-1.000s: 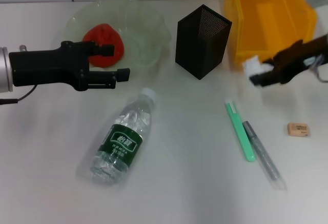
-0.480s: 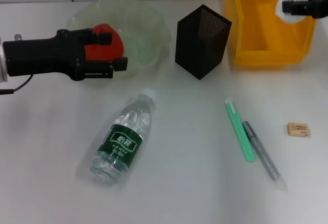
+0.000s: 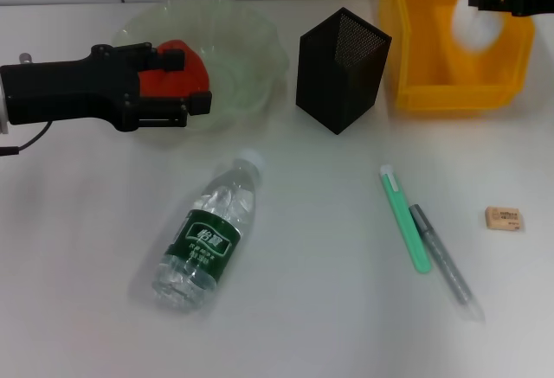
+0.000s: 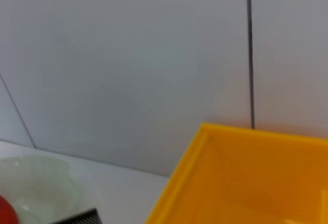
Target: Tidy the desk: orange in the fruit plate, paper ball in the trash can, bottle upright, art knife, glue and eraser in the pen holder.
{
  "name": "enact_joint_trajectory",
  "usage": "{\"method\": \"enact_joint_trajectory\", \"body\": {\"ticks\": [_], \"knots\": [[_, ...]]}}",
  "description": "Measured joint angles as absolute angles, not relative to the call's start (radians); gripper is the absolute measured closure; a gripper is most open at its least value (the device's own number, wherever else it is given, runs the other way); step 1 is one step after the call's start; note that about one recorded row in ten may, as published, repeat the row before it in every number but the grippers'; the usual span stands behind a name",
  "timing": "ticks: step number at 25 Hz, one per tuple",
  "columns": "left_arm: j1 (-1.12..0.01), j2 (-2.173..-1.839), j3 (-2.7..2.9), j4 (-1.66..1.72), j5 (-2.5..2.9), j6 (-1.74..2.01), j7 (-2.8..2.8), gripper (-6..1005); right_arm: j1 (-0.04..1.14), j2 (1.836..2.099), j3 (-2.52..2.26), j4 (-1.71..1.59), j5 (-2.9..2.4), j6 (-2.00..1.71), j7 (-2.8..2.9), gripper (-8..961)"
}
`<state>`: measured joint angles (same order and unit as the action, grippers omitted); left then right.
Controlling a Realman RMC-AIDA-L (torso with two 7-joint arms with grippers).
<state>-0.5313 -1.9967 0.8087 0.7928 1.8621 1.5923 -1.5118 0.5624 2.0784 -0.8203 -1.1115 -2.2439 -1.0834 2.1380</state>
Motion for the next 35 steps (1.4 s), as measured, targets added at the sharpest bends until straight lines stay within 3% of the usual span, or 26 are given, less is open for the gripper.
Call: {"method": "enact_joint_trajectory", "body": {"ticks": [8, 15, 21, 26, 35], "knots": [[-0.524, -1.994, 0.815, 0.824, 1.869, 1.602, -1.563, 227, 0.491, 2.078, -0.809, -1.119, -2.042, -1.143, 2.020, 185], [-0.517, -1.997, 0.816, 0.903, 1.925, 1.609, -1.731, 233, 0.320, 2.058, -0.763, -1.133, -1.792, -1.475, 1.749, 185], [-0.548, -2.044, 0.874, 1.086, 2.132, 1.617, -2.141, 238, 0.242, 2.051, -0.625, -0.948, -1.778, -1.765, 1.468, 185], [-0.558, -2.063, 0.974, 1.243, 2.183, 1.649, -2.388, 242, 0.233, 2.038, -0.615, -0.851, -1.778, -1.764, 1.387, 185], [-0.622, -2.064, 1.063, 1.282, 2.199, 1.674, -2.570, 249, 0.243, 2.033, -0.614, -0.787, -1.785, -1.763, 1.300, 185]]}}
